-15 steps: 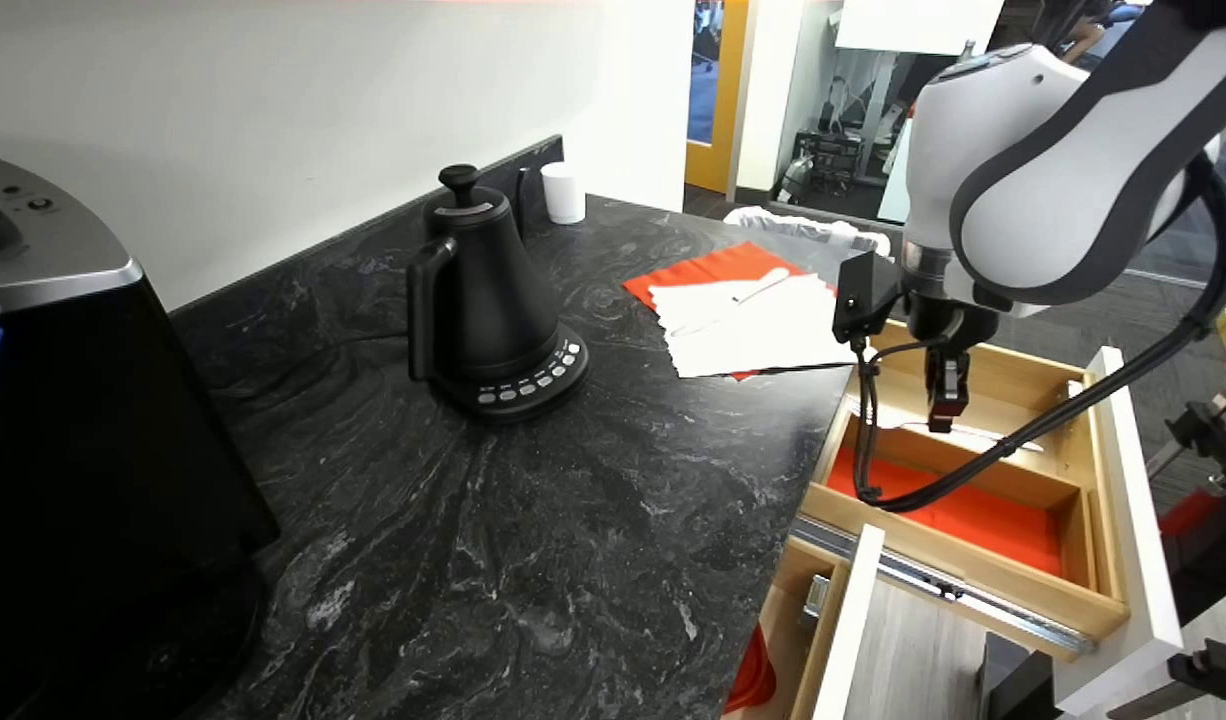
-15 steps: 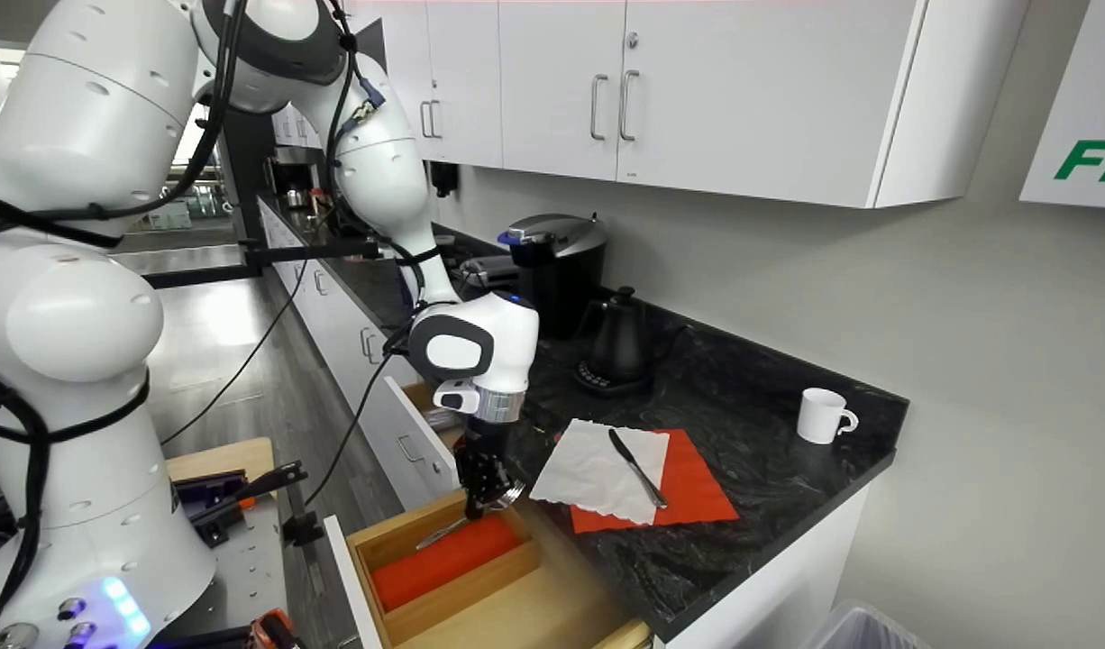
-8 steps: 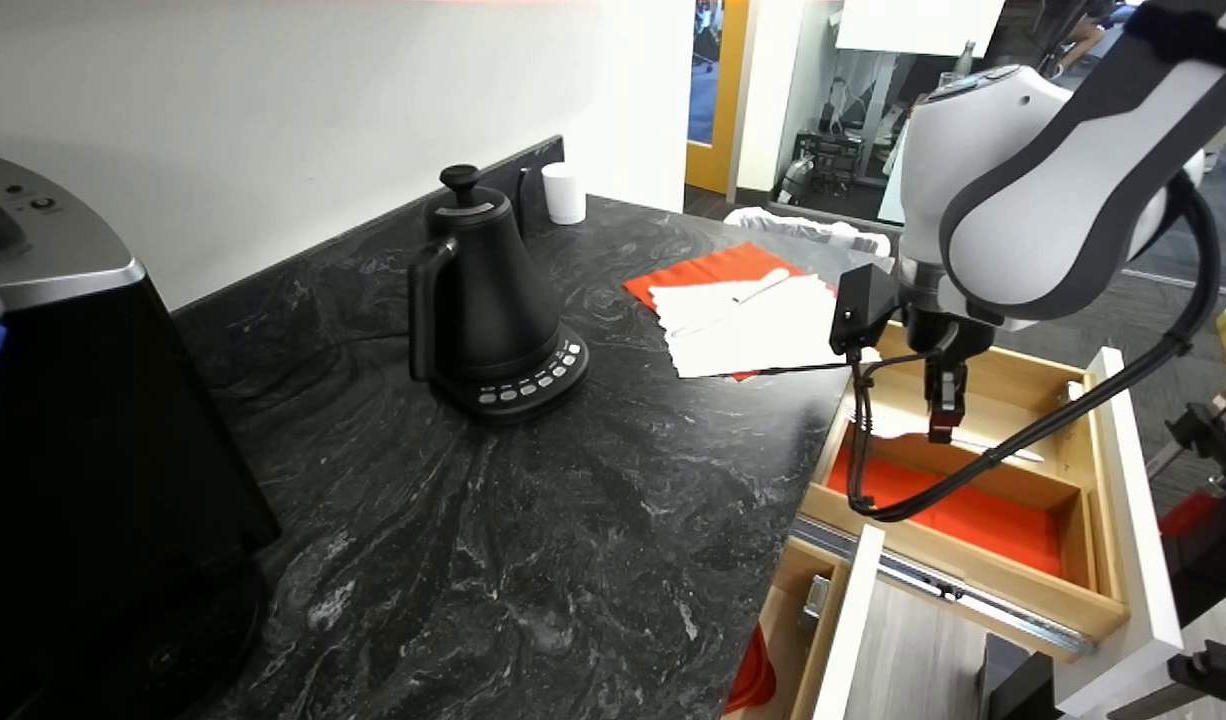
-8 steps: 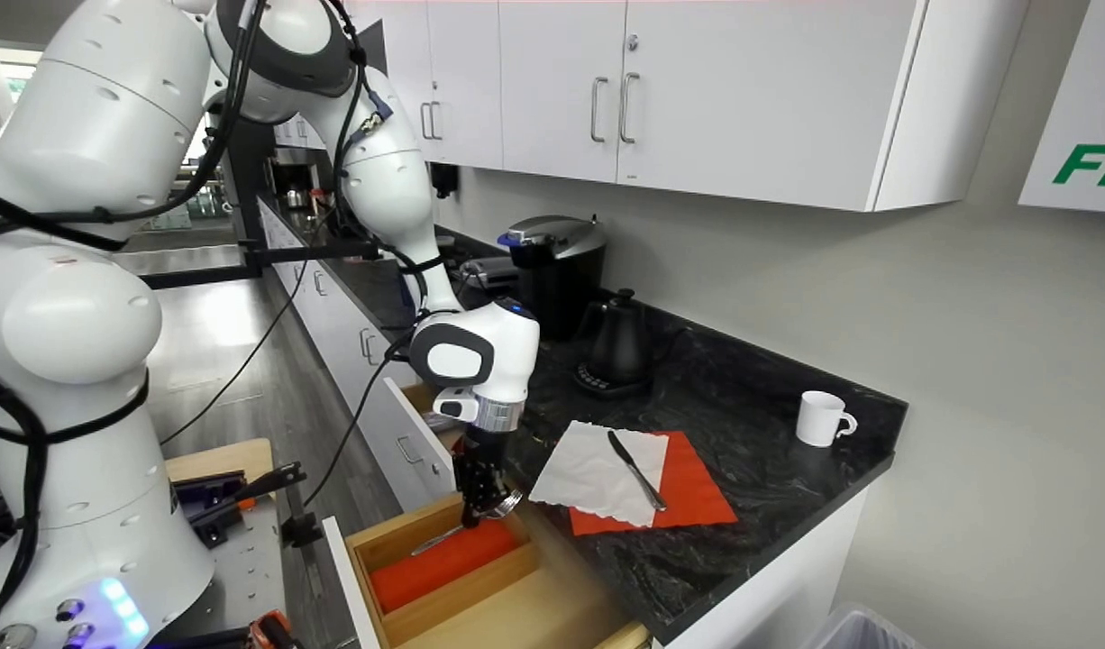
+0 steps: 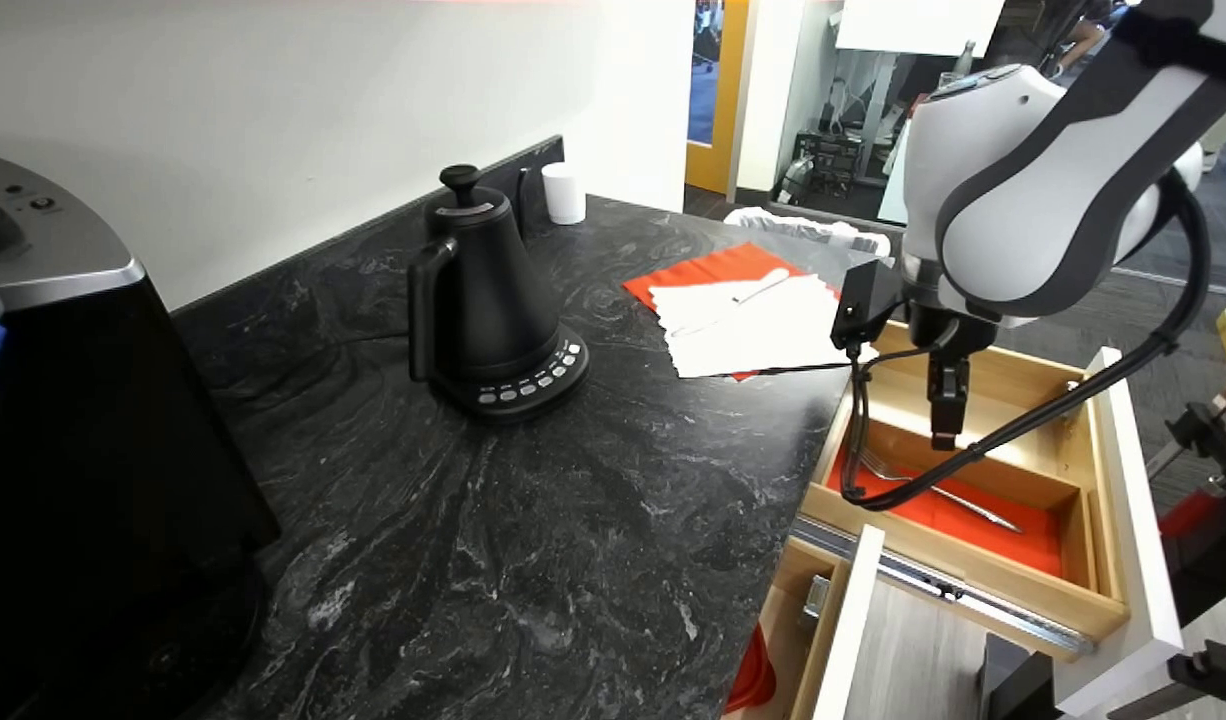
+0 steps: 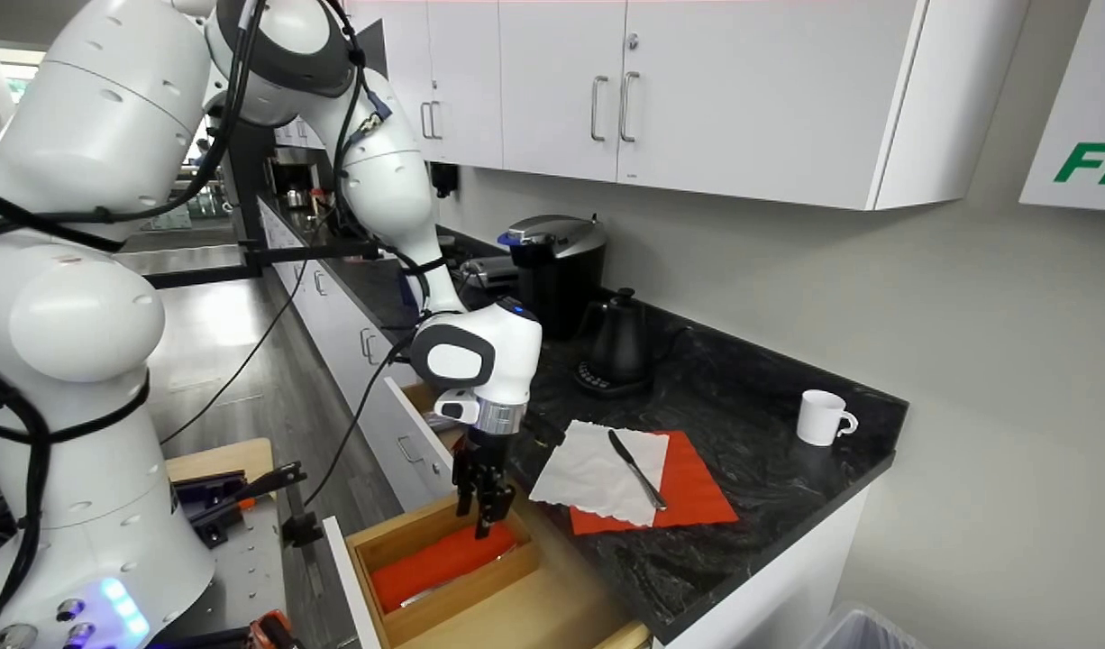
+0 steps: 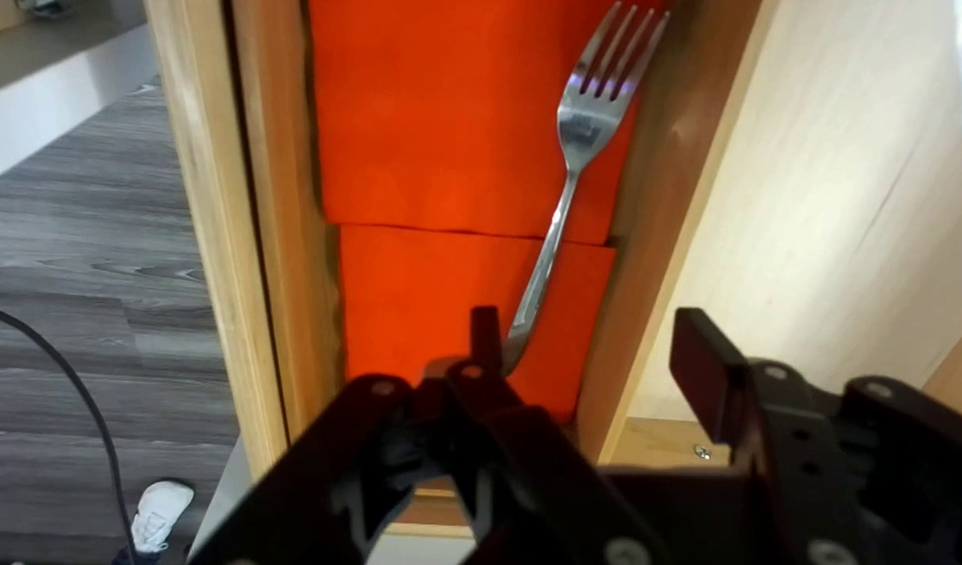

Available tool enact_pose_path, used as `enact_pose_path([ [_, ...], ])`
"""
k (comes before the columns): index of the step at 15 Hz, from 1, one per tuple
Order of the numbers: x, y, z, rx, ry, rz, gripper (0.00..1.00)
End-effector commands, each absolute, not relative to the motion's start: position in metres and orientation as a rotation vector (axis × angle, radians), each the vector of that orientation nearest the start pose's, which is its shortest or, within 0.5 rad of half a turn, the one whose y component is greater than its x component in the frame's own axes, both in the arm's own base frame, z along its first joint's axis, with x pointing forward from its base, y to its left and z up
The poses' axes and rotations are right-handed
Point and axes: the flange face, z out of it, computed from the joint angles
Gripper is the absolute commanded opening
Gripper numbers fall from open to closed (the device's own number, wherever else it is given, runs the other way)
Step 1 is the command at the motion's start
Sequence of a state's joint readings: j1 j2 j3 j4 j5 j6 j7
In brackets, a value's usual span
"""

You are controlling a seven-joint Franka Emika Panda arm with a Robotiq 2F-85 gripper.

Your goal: Put the fork and knife inside the box in the drawer

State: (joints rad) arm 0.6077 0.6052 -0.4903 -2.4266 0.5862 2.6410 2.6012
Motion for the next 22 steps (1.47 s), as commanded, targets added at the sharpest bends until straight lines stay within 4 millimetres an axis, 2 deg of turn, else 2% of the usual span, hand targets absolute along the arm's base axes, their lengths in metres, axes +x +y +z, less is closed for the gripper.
enact_pose_path([
  [1, 0.438, -0.001, 0.104, -0.185, 3.376, -0.033, 0.89],
  [2, 0.441, 0.001, 0.120, -0.184, 3.360, -0.048, 0.97],
  [4, 0.448, -0.001, 0.147, -0.184, 3.347, -0.079, 1.00],
  [8, 0.454, 0.007, 0.193, -0.152, 3.341, -0.070, 1.00],
  [10, 0.456, 0.011, 0.208, -0.227, 3.315, -0.134, 1.00],
  [13, 0.460, 0.019, 0.216, -0.429, 3.234, -0.224, 1.00],
  [16, 0.466, 0.017, 0.216, -0.600, 3.163, -0.426, 1.00],
  [17, 0.469, 0.011, 0.217, -0.605, 3.154, -0.484, 1.00],
  [22, 0.503, -0.016, 0.224, -0.596, 3.134, -0.512, 1.00],
])
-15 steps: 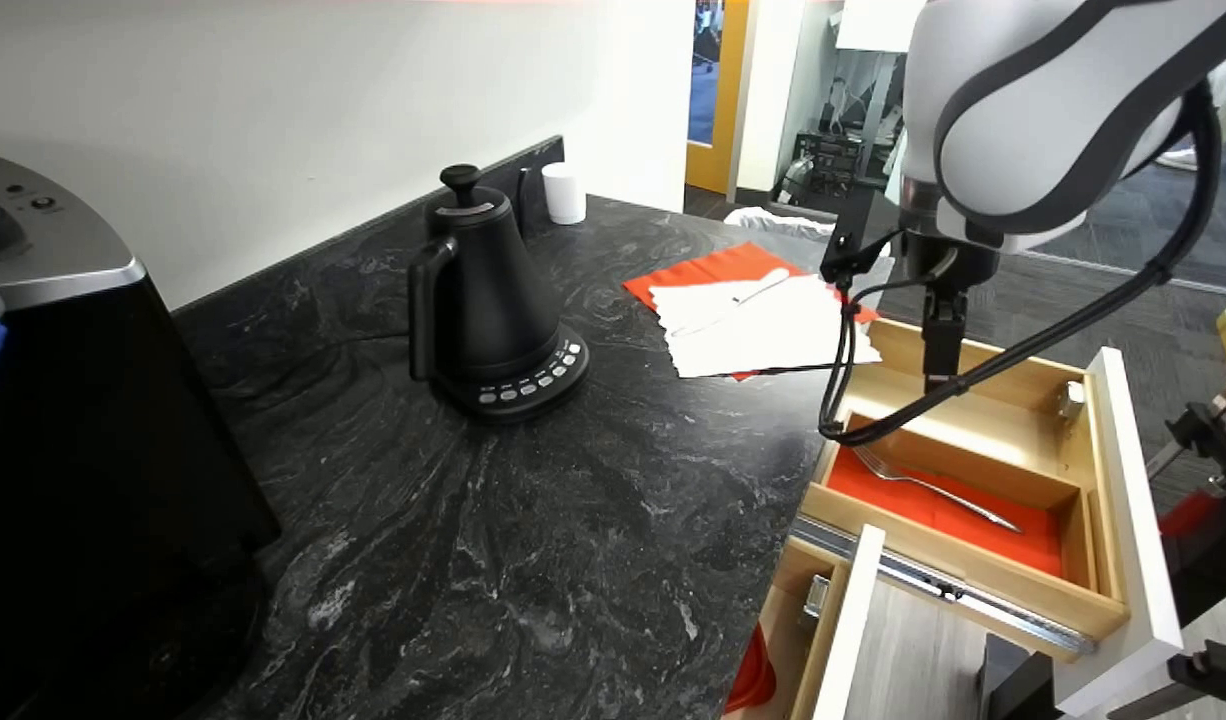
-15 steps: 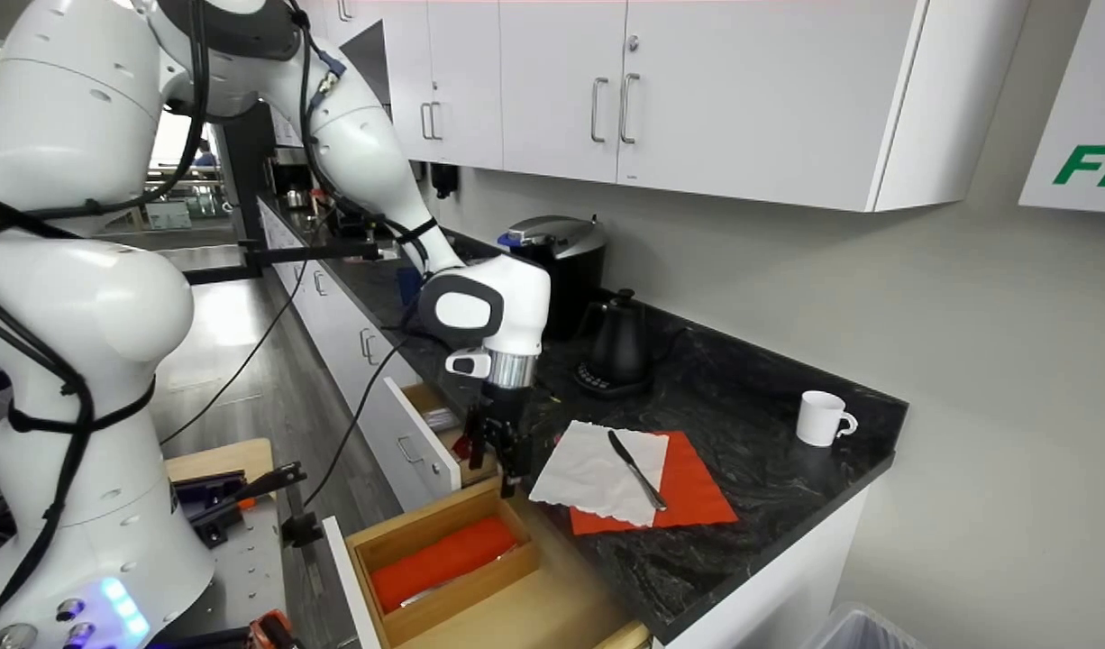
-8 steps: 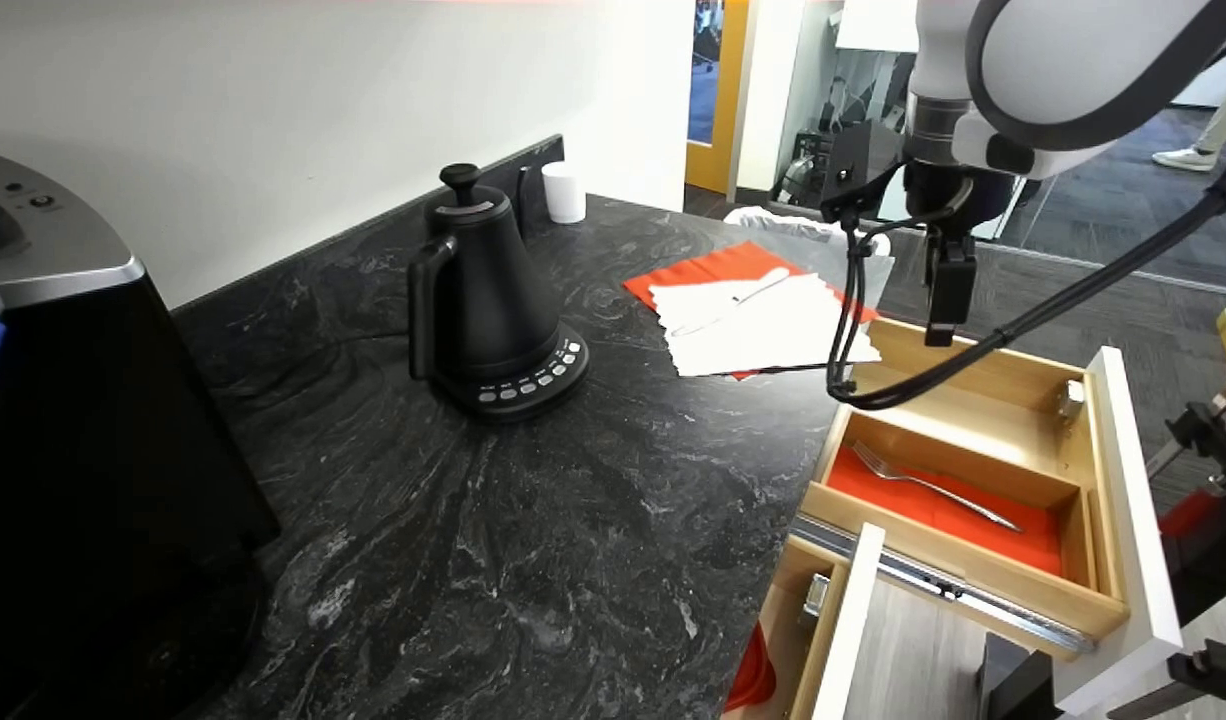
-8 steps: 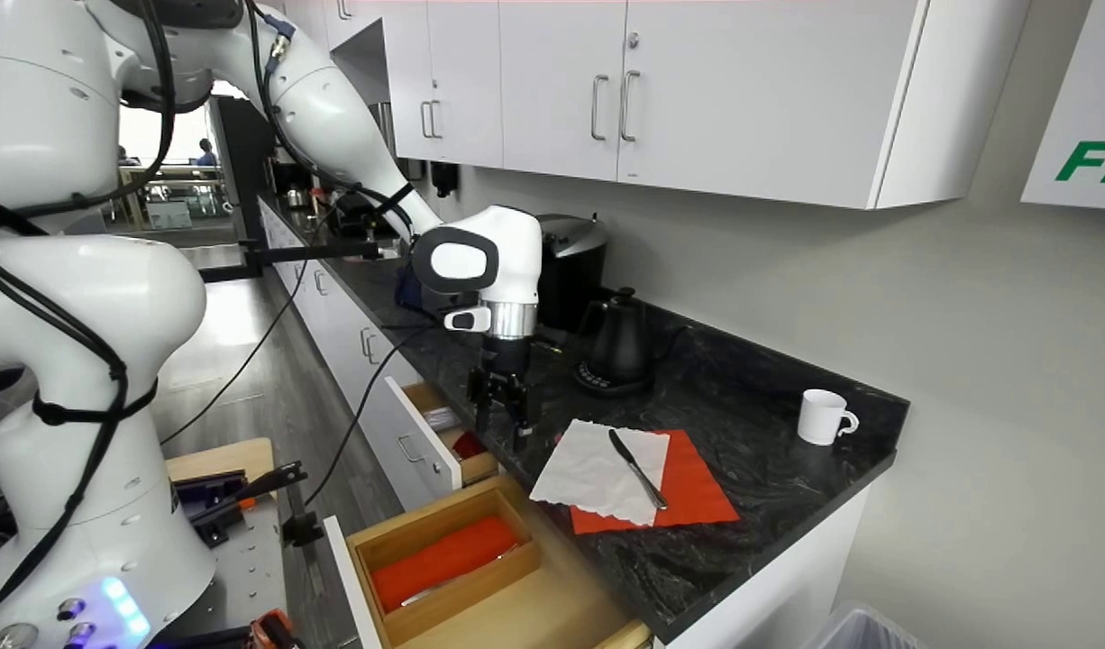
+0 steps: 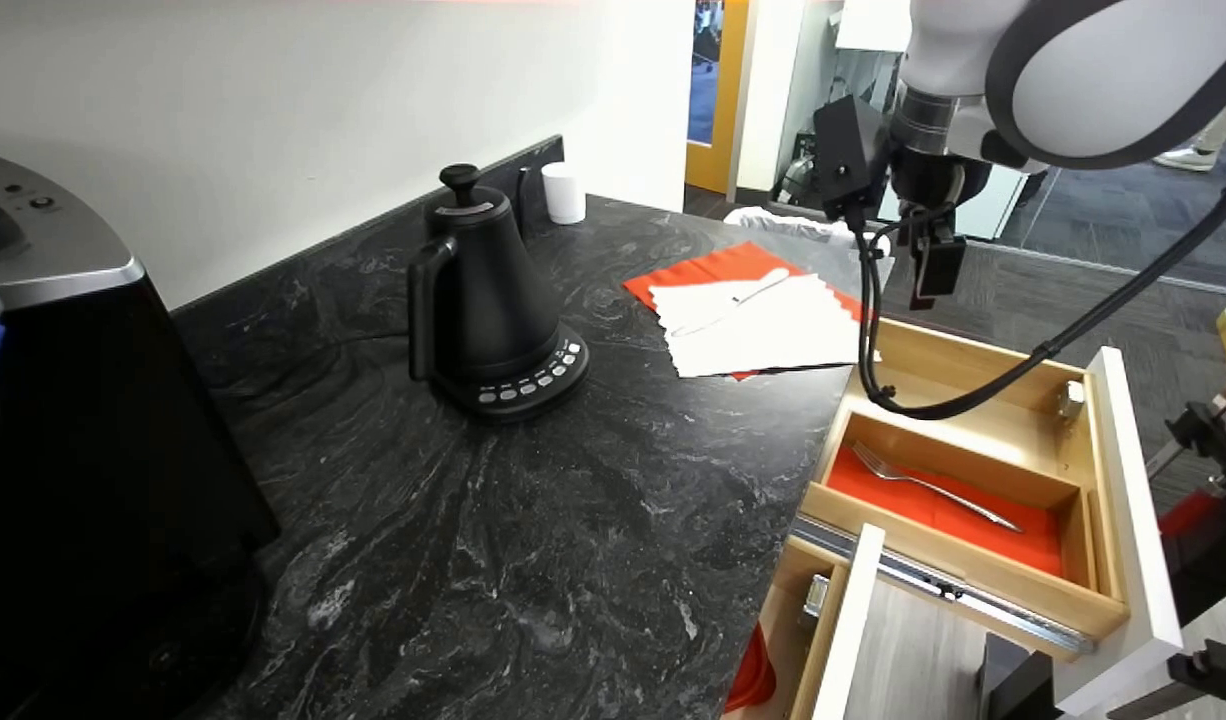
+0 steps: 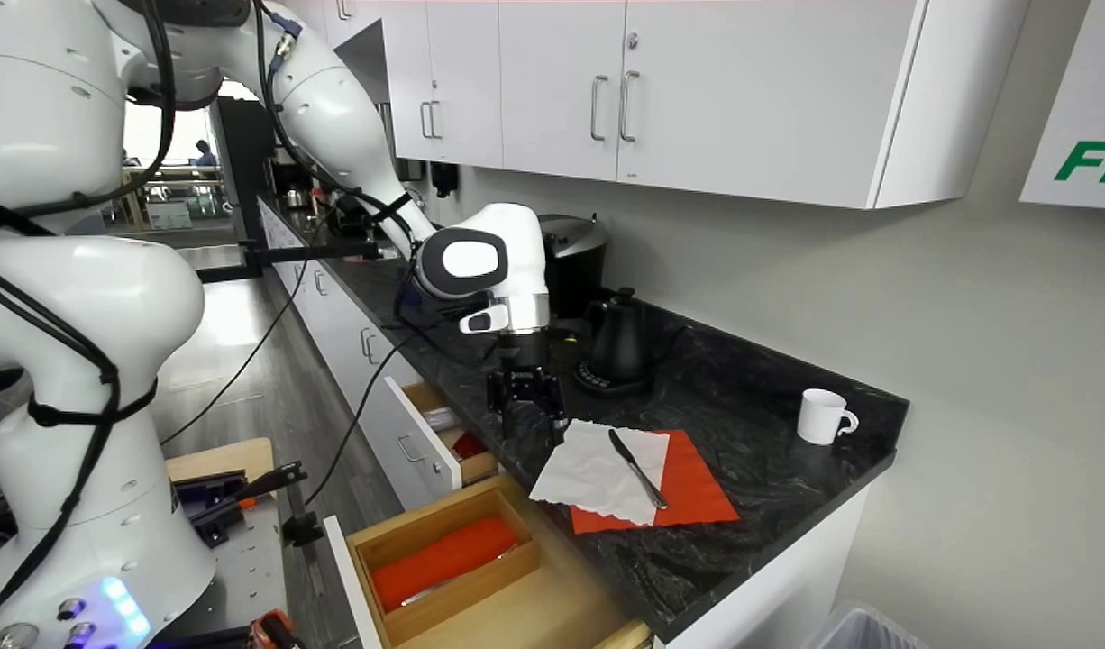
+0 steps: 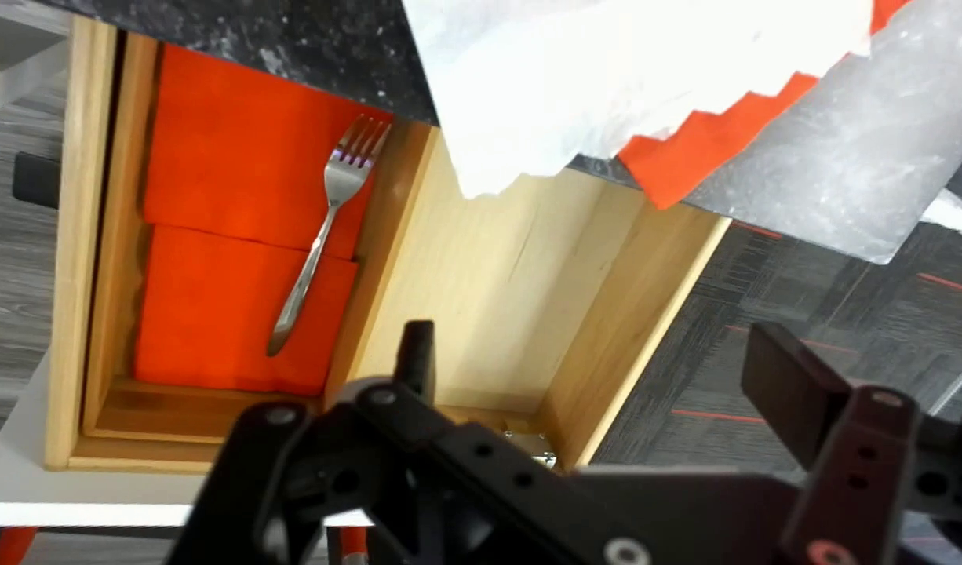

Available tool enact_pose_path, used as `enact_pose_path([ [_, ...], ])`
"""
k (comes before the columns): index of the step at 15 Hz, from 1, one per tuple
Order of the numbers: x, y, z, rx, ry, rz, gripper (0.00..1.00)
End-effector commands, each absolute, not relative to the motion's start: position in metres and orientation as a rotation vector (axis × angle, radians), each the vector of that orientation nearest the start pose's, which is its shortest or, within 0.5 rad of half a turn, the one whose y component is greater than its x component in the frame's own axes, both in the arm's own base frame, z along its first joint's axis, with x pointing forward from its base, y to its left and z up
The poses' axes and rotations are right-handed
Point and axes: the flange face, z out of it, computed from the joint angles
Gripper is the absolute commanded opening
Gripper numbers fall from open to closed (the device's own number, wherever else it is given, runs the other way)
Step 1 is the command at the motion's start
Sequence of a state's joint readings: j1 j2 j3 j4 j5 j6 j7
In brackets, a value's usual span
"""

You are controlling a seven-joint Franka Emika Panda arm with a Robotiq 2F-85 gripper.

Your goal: Put the fork and knife inside the box in the drawer

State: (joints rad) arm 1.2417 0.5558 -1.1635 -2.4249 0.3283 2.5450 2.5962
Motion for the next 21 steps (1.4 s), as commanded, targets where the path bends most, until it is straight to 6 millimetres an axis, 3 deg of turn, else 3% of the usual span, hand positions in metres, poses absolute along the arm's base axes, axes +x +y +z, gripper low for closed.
enact_pose_path([
  [1, 0.514, -0.020, 0.224, -0.601, 3.132, -0.508, 1.00],
  [7, 0.570, -0.027, 0.210, -0.685, 3.114, -0.443, 1.00],
  [11, 0.593, -0.023, 0.196, -0.777, 3.096, -0.385, 1.00],
  [21, 0.606, -0.037, 0.182, -1.201, 2.992, -0.416, 1.00],
])
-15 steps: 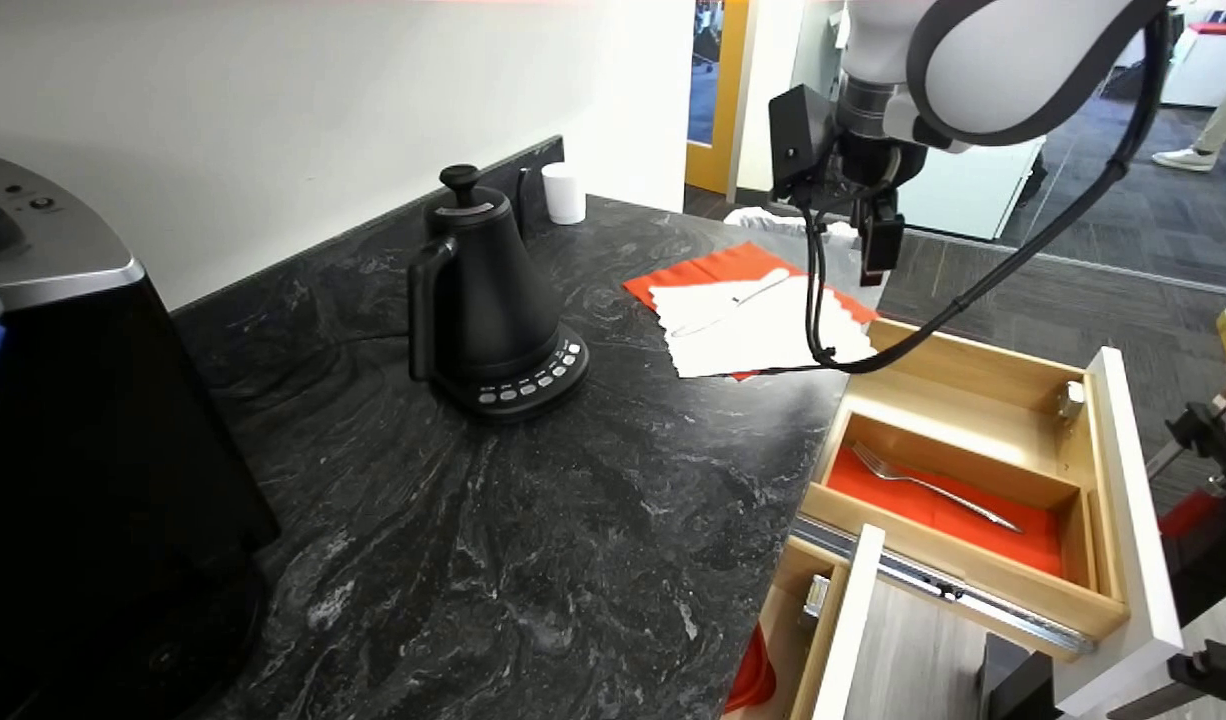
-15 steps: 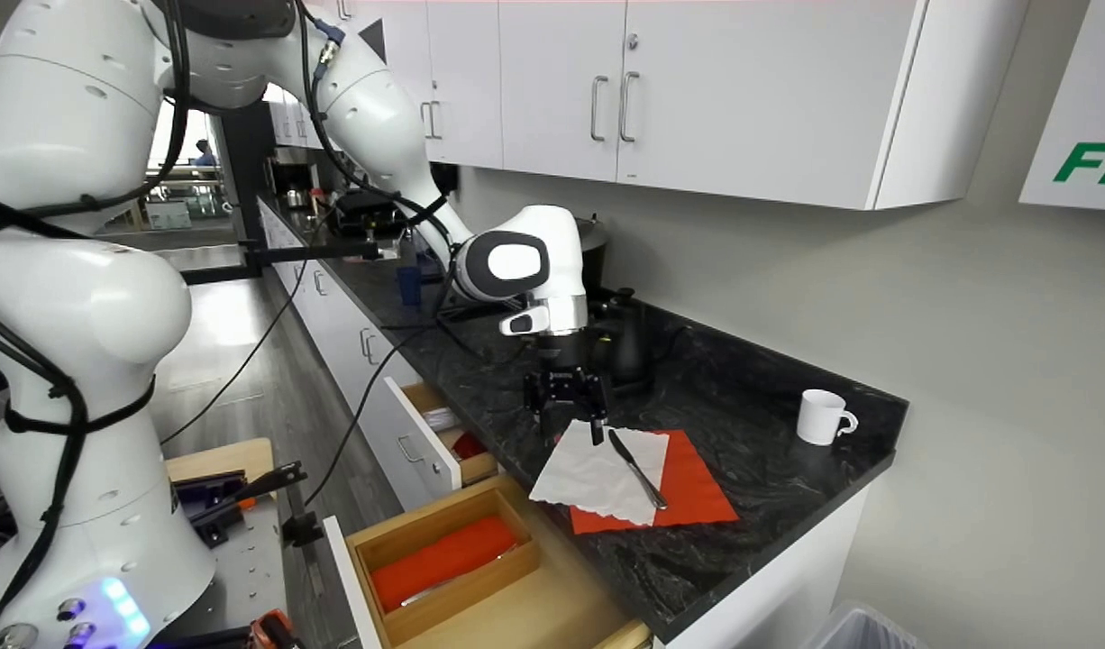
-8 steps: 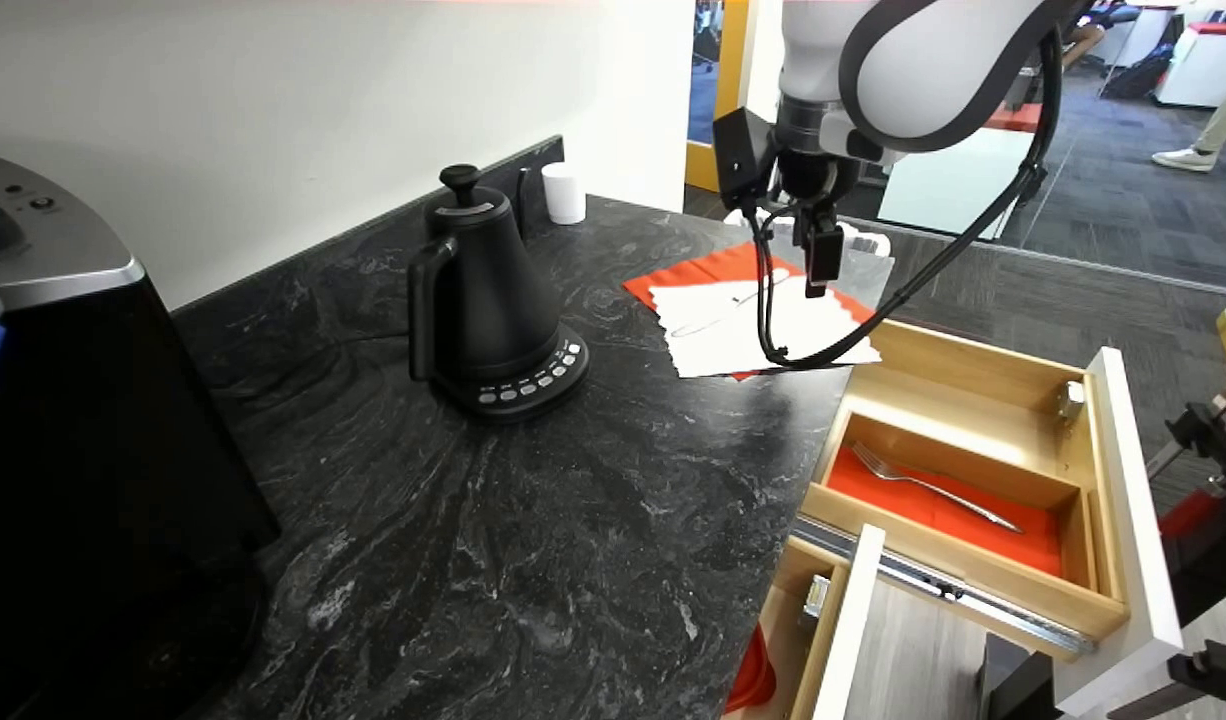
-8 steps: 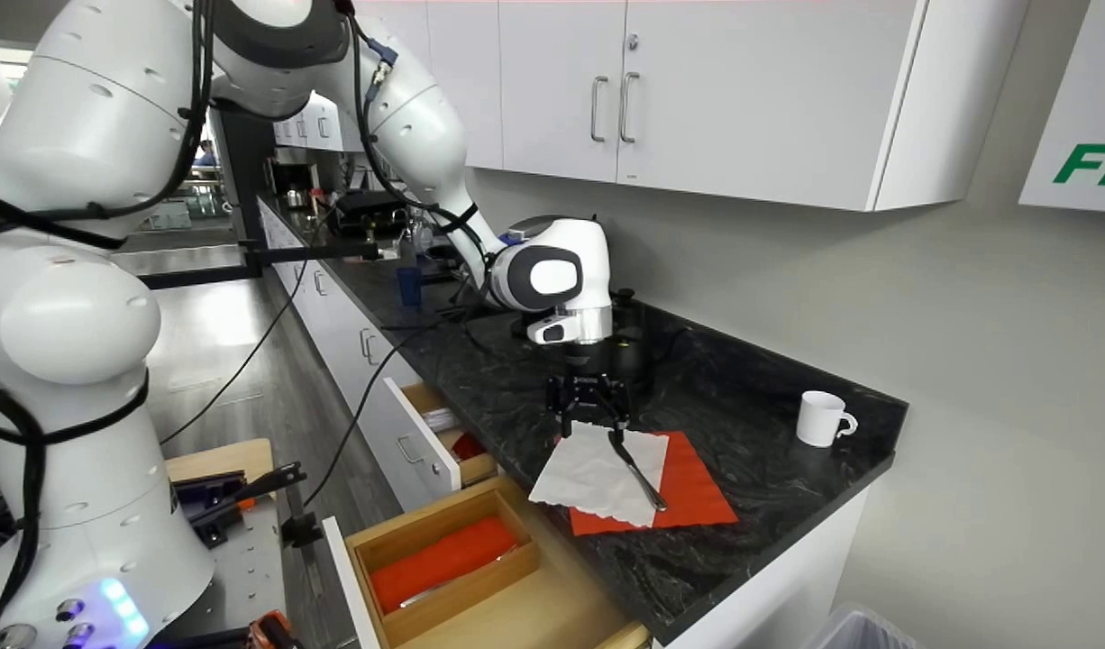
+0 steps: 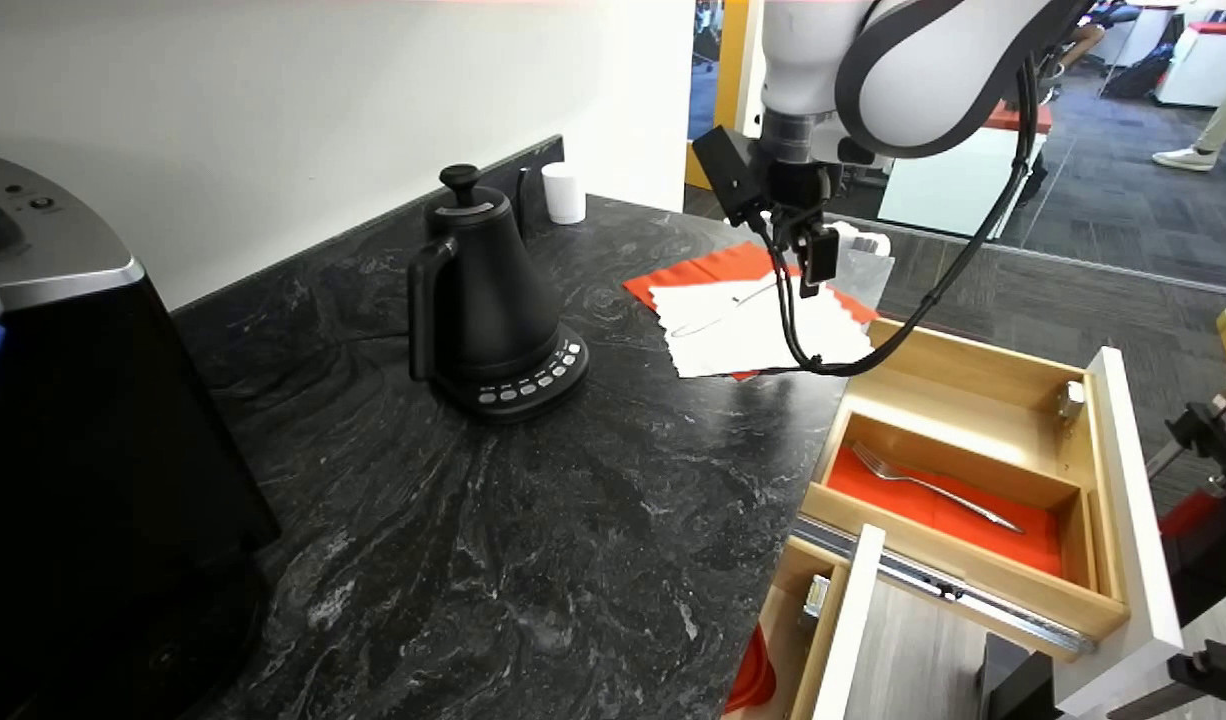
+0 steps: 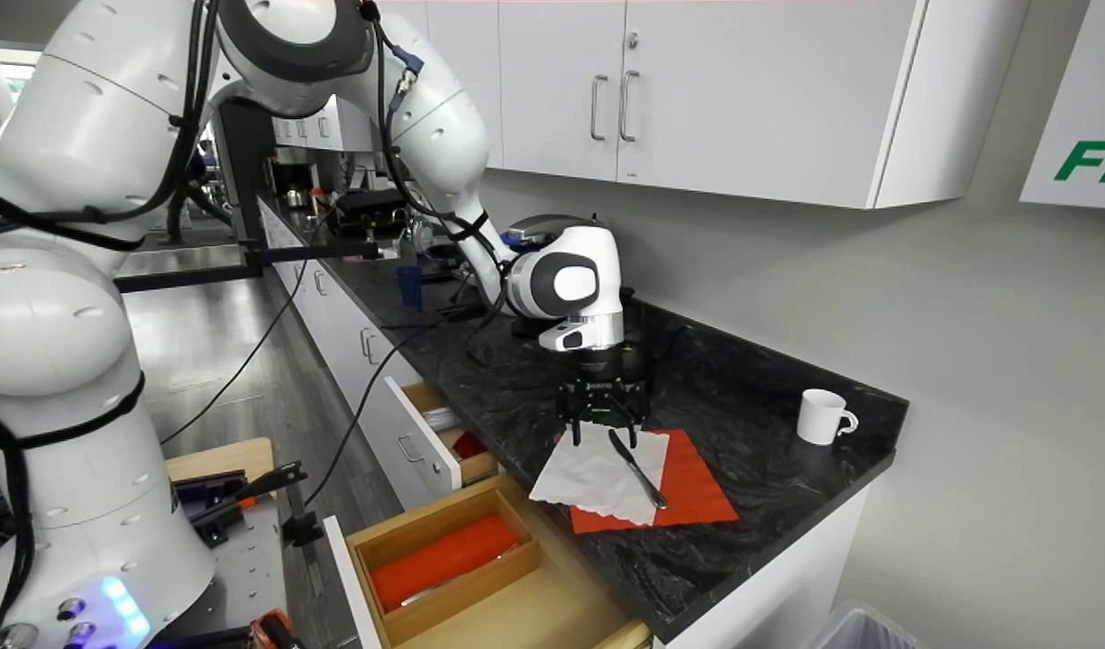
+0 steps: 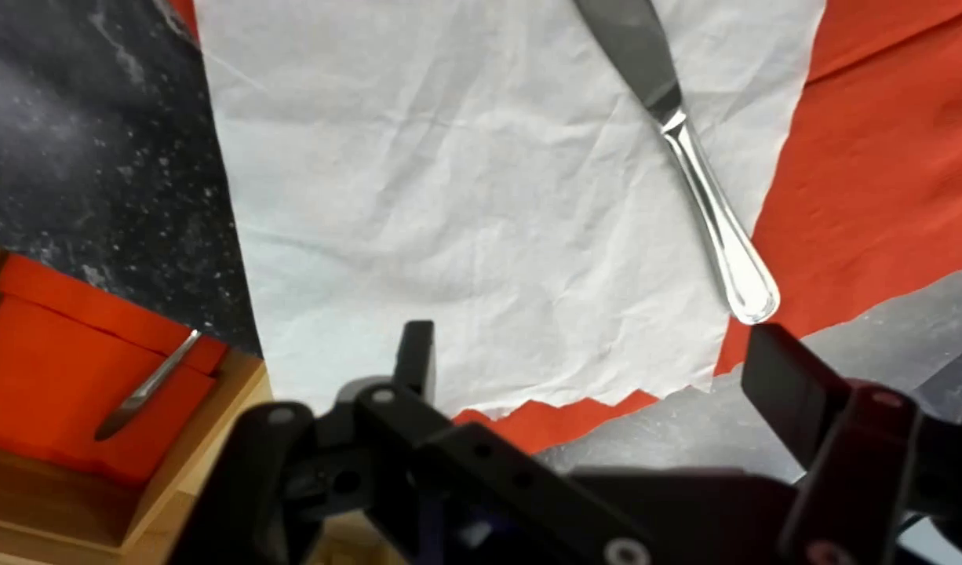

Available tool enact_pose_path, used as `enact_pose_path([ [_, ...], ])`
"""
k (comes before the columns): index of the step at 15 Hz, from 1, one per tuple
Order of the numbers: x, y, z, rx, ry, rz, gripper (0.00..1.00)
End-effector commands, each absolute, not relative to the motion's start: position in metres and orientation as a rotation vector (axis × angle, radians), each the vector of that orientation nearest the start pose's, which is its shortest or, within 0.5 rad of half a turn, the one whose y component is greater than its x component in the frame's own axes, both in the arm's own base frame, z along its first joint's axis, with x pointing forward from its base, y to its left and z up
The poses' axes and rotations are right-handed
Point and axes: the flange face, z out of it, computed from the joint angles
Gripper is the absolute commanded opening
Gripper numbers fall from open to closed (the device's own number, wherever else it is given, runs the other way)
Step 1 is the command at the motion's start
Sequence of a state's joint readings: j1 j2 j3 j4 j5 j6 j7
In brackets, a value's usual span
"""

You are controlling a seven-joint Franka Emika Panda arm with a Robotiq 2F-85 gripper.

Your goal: Put the fork and knife inside the box in the drawer

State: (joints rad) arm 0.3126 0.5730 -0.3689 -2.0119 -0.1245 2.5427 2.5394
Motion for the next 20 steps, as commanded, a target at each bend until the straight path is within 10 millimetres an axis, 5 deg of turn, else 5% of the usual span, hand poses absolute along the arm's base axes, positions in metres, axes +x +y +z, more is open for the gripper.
enact_pose_path([
  [1, 0.607, -0.039, 0.180, -1.225, 2.983, -0.434, 1.00],
  [14, 0.609, -0.051, 0.179, -1.253, 2.967, -0.475, 1.00],
  [20, 0.616, -0.062, 0.169, -1.442, 2.890, -0.395, 1.00],
])
